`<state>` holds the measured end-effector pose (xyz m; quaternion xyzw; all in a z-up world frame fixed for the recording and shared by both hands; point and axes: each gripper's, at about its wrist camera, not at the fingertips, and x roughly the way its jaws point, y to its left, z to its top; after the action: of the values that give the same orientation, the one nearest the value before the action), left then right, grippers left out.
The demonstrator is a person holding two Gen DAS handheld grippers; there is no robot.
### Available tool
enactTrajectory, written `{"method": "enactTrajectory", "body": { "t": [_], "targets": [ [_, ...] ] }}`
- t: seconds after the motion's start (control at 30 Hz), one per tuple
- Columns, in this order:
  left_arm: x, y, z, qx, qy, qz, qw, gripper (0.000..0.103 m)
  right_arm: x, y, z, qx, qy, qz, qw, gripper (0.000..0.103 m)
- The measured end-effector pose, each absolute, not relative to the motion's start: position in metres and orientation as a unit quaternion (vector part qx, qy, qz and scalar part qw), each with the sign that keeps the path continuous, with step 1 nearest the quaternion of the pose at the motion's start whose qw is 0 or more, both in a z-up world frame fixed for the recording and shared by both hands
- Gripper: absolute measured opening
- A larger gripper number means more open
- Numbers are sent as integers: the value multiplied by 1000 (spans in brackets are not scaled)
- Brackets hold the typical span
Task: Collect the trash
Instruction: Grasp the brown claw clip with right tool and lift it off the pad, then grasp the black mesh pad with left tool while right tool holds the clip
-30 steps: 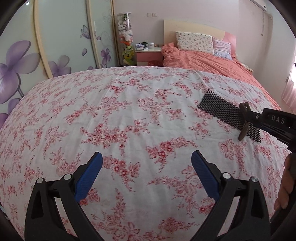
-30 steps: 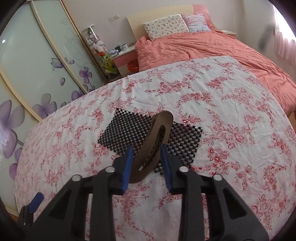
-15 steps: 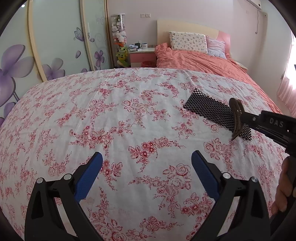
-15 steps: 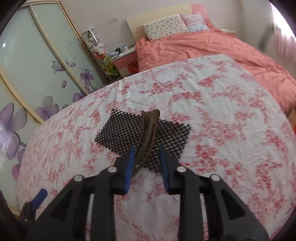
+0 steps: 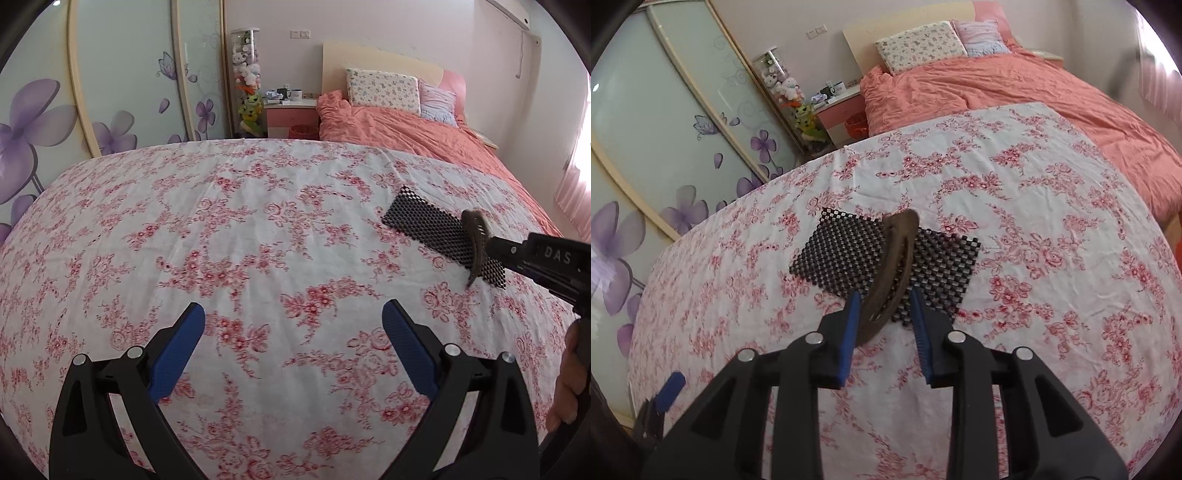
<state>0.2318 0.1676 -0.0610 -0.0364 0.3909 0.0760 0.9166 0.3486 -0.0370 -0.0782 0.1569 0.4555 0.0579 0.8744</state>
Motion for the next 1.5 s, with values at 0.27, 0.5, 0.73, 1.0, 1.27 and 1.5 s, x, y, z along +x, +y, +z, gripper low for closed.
{"method": "enactTrajectory", "body": {
  "t": [0.27,0.5,0.73,1.0,1.27,1.5],
  "targets": [
    [228,192,-62,-53,390,90,915,96,355,-22,-74,173,449,49,875,47],
    [227,201,-60,-57,384,97,916,96,370,0,-81,151,444,44,882,48],
    [234,202,-60,-64,385,97,916,96,390,18,-95,109,456,48,882,15],
    [248,169,-57,-64,383,60,920,96,357,-22,-77,111,413,67,901,11],
    [292,94,-55,-43,386,-14,921,96,319,-111,-79,113,416,11,902,11],
    [334,36,-70,24,409,-41,911,89,303,-152,-97,109,426,-20,898,12]
  ]
}}
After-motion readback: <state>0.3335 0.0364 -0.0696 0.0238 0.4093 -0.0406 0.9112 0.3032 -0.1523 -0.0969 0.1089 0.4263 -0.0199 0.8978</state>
